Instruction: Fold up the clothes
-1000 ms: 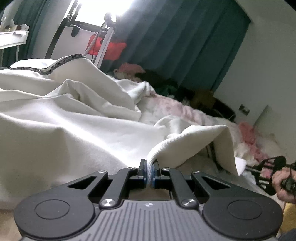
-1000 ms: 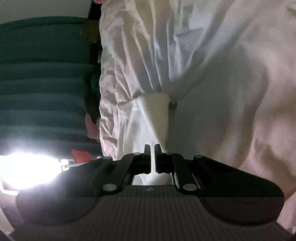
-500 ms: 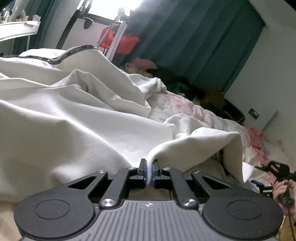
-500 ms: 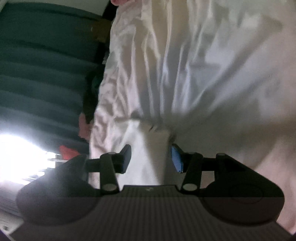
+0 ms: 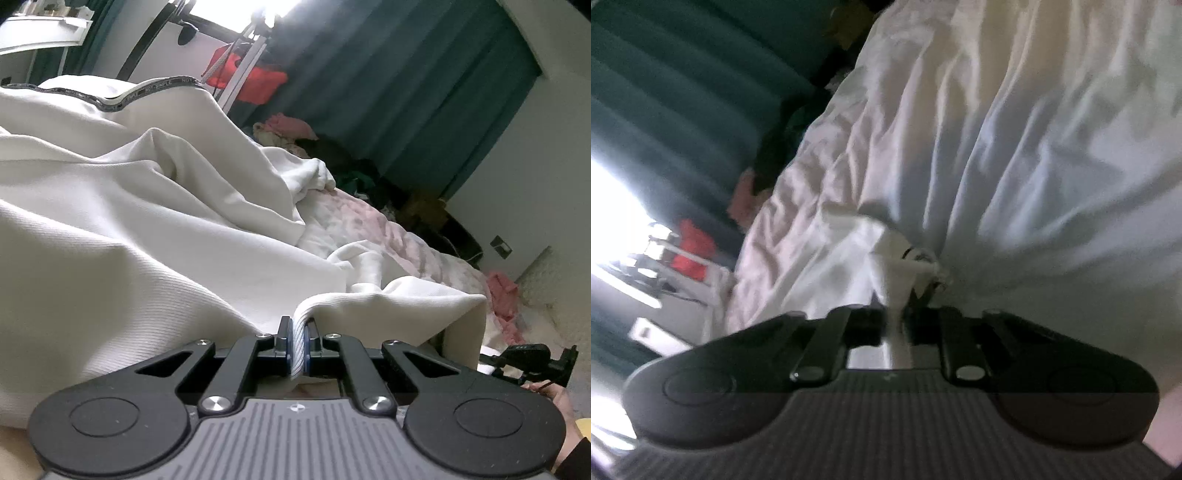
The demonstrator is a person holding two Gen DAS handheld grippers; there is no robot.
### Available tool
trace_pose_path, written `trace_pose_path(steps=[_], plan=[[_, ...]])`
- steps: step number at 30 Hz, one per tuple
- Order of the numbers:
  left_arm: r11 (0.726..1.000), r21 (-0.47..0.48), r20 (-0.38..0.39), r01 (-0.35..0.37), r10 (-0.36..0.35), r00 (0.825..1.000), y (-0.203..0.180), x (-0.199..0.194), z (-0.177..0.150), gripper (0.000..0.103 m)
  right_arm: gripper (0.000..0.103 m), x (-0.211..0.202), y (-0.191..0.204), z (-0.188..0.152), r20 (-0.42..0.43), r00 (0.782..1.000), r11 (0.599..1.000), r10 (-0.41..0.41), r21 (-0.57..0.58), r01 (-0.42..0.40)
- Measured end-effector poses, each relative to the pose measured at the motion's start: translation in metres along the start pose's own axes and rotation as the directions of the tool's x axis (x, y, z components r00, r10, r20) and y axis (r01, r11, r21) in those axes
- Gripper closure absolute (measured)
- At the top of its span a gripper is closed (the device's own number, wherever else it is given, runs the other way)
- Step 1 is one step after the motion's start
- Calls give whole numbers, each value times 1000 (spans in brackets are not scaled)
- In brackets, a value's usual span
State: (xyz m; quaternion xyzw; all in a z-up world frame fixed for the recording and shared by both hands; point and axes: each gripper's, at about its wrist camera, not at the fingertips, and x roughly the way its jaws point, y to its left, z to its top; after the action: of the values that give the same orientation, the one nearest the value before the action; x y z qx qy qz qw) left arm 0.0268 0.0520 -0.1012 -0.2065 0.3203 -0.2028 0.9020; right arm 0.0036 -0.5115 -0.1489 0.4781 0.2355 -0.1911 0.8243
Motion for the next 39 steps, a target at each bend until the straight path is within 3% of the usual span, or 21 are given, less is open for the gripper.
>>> trace_pose_path(steps=[4, 7, 9, 12, 15, 17, 19, 21, 23, 24, 25, 26, 29, 32, 34, 36, 39], plan=[[1000, -11, 4, 21, -21, 1000, -3, -6, -2, 97, 95, -32, -1, 10, 134, 991, 1000, 18, -10, -16], [999, 40, -4, 25, -25, 1000, -12, -13, -4, 97, 95, -55, -5, 19, 265, 964, 999, 16, 36, -27], [996, 90, -36, -2, 5, 999, -20, -15, -10, 97, 95, -66, -12, 22, 326, 945, 998, -29, 67, 7], [991, 133, -90, -12, 24, 996, -26, -14, -22, 96, 95, -57, -29, 24, 335, 931, 988, -145, 99, 118], [985, 169, -105, -34, 53, 993, -29, -11, -28, 96, 93, -35, -40, 20, 256, 930, 964, -264, 83, 251], [987, 156, -107, -37, 54, 993, -26, -10, -28, 95, 90, -35, -44, 17, 219, 928, 953, -303, 98, 288], [990, 139, -110, -34, 50, 993, -22, -8, -28, 94, 74, -40, -39, 15, 211, 913, 937, -348, 94, 335], [989, 141, -112, -32, 48, 993, -22, -8, -30, 93, 64, -46, -28, 12, 225, 886, 914, -405, 73, 400], [988, 151, -114, -29, 46, 992, -22, -9, -30, 86, 44, -58, -15, 7, 293, 862, 906, -414, 41, 421], [988, 155, -116, -23, 41, 992, -23, -9, -29, 82, 31, -64, -8, 5, 323, 855, 906, -406, 20, 423], [988, 155, -122, -10, 29, 992, -24, -10, -29, 69, 27, -69, -1, 3, 349, 851, 908, -392, -5, 420], [988, 155, -129, 8, 13, 992, -25, -11, -29, 51, 27, -74, 7, 1, 367, 854, 912, -368, -35, 408], [986, 167, -122, 27, -6, 993, -33, -17, -32, 29, 27, -86, 34, -9, 384, 882, 927, -273, -141, 348], [987, 159, -105, 21, -4, 994, -36, -27, -34, 22, 27, -96, 70, -30, 371, 919, 911, -130, -320, 259], [992, 127, -98, 24, -11, 995, -34, -36, -33, 20, 28, -101, 98, -51, 336, 942, 863, -14, -472, 181], [995, 95, -90, 27, -18, 996, -32, -45, -32, 19, 28, -107, 121, -73, 300, 951, 799, 78, -589, 120], [999, 42, -77, 20, -17, 997, -24, -61, -28, 16, 28, -114, 147, -101, 209, 959, 732, 193, -681, 1]])
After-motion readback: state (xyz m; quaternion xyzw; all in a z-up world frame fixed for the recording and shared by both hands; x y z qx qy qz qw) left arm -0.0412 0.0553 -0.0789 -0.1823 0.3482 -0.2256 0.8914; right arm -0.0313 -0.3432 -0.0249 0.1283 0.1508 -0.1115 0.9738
